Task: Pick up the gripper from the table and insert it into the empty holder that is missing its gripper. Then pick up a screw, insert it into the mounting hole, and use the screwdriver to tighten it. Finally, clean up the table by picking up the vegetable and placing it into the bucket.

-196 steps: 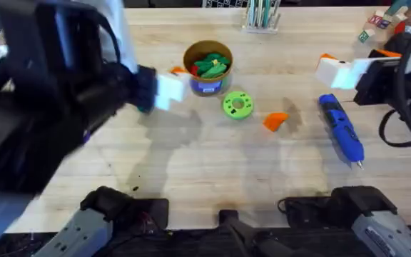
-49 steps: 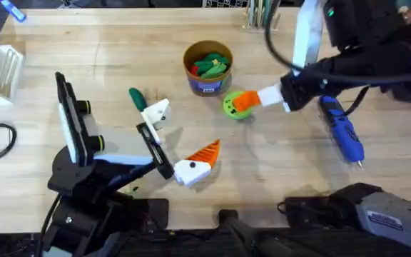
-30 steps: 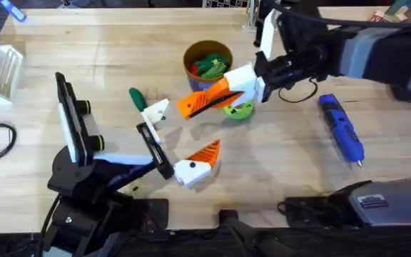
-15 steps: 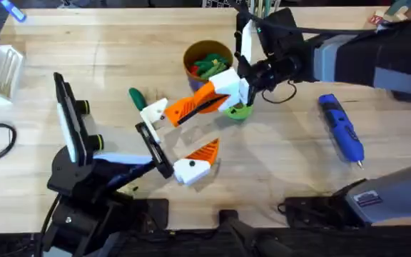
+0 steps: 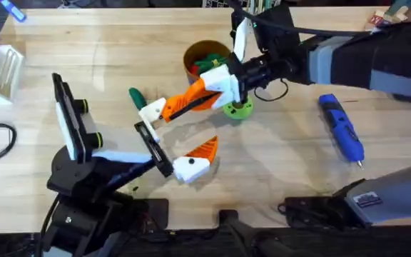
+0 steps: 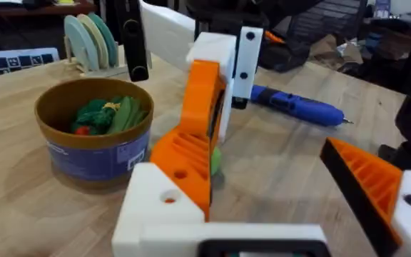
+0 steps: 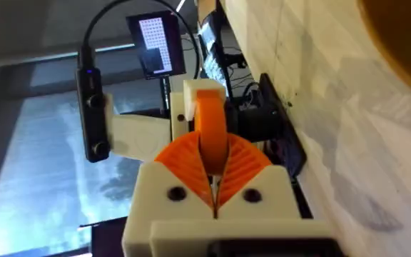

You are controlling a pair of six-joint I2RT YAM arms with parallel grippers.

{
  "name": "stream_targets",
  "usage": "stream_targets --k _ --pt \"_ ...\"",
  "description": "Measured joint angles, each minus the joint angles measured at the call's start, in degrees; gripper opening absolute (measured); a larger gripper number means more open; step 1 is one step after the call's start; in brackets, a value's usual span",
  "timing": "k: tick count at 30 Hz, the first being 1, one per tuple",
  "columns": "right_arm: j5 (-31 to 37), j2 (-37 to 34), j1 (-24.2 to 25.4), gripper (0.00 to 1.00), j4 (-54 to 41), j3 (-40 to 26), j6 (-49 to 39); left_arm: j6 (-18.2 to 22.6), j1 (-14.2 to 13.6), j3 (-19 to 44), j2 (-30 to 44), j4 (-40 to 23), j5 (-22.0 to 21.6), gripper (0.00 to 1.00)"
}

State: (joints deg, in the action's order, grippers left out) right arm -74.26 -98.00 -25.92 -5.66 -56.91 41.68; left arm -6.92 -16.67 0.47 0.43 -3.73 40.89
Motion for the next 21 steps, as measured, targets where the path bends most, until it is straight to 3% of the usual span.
stream_targets --k 8,14,21 --pt "5.7 0.0 -2.3 0.008 3.8 -0.3 3.6 -1.3 0.3 0.0 0.2 -0.1 -0.8 0.986" --pt "12.3 0.3 -7.4 0.008 9.5 -0.4 6.4 -2.2 0.8 0.0 0.4 0.0 -3.3 0.987" --pt "18.5 1.3 -9.4 0.008 10.9 -0.7 6.8 -2.6 1.4 0.0 0.4 0.0 -5.8 0.988"
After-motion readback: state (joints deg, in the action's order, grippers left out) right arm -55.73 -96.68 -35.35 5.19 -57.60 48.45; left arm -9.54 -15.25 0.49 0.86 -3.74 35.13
